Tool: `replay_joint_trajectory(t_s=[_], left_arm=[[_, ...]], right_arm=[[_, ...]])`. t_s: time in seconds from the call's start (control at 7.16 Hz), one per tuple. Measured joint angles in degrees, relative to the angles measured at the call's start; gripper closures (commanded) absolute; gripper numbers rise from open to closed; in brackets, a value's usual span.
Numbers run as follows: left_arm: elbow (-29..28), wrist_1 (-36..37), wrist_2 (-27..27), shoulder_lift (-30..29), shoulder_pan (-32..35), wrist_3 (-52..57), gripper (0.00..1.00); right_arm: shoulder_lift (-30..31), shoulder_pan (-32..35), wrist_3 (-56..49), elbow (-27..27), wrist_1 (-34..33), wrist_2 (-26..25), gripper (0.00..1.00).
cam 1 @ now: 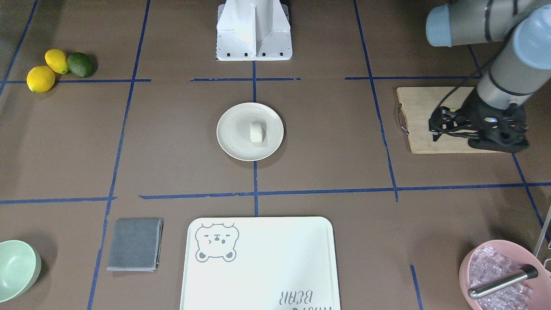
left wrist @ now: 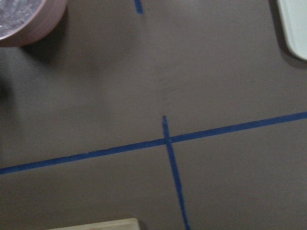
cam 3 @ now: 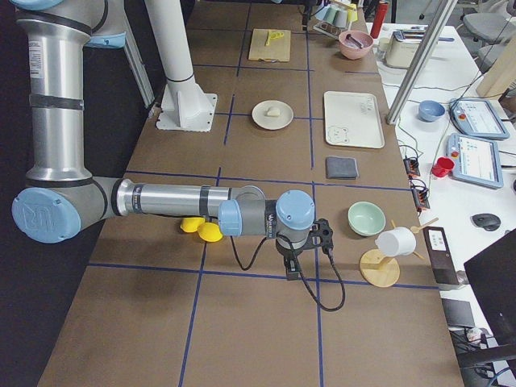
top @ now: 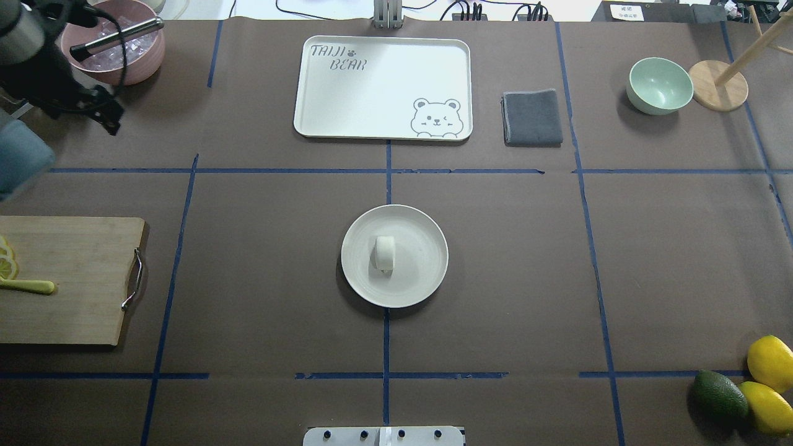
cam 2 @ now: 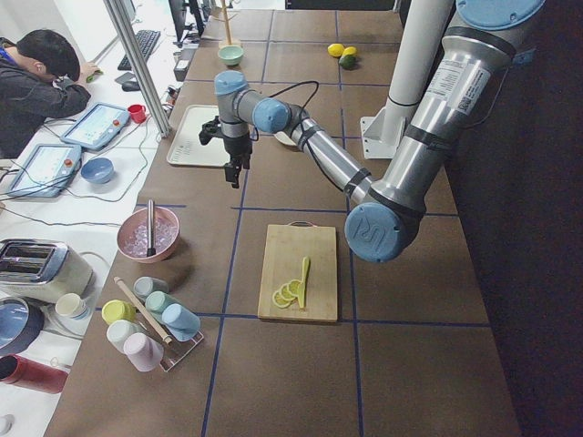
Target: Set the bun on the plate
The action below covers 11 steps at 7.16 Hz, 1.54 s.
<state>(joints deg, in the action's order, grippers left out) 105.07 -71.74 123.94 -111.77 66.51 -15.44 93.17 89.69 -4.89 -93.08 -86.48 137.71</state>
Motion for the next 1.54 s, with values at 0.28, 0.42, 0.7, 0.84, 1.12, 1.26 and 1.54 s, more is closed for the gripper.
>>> replay_joint_trajectory(t_s=[0.28, 0.42, 0.7, 0.84, 1.12, 1.26, 1.54], left_arm=[[-4.14, 2.03, 4.36, 5.32, 10.28, 15.91, 0.0], [-7.4, 1.1, 6.89, 8.26, 14.87, 22.53, 0.0], [-12.52, -7.66, 11.25, 14.99, 20.49, 27.42, 0.0], [-15.03, -13.93, 12.37, 18.29, 22.3, 27.72, 0.0], [-17.53, -19.58, 12.93, 21.49, 24.31, 26.8, 0.0], [-17.73, -20.22, 12.95, 21.92, 24.73, 24.52, 0.0], [-17.58, -20.49, 12.72, 21.58, 24.94, 19.44, 0.0]], right_arm=[[0.06, 0.22, 0.14, 0.21, 0.0, 1.12, 0.01], [0.08, 0.32, 0.2, 0.24, -0.02, 1.44, 0.01], [0.06, 0.39, 0.23, 0.25, -0.03, 1.57, 0.01], [0.03, 0.39, 0.23, 0.22, -0.01, 1.57, 0.01], [0.0, 0.4, 0.26, 0.19, 0.0, 1.51, 0.01], [-0.01, 0.4, 0.28, 0.18, 0.02, 1.51, 0.01], [0.01, 0.4, 0.19, 0.18, 0.07, 1.51, 0.01]])
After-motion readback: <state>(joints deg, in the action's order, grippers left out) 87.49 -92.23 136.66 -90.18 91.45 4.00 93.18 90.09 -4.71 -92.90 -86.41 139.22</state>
